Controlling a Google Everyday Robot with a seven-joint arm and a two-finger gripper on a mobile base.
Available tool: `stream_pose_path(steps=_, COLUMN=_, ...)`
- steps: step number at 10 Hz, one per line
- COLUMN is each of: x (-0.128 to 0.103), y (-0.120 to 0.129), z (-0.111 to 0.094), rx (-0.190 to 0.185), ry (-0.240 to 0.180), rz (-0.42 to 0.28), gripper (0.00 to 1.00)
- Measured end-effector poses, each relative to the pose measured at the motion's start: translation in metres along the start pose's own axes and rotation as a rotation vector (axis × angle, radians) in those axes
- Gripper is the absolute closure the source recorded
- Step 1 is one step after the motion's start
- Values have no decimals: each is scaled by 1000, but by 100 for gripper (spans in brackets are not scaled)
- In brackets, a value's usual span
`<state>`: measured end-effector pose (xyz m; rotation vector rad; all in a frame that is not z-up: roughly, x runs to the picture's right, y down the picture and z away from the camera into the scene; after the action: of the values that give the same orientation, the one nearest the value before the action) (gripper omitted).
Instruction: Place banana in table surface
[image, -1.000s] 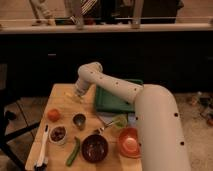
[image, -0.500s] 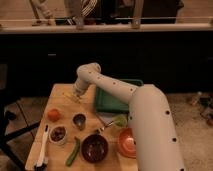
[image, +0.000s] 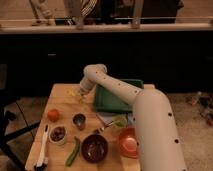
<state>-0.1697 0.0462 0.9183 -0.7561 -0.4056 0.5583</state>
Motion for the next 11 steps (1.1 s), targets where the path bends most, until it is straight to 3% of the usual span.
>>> stream_pose_path(steps=3, x=3, y=-3, z=-4, rx=-19, ry=-25, rz=-5, gripper=22)
stream_pose_path(steps=11, x=1, y=-2, z=-18, rx=-30, ry=-66, rz=-24, gripper=20)
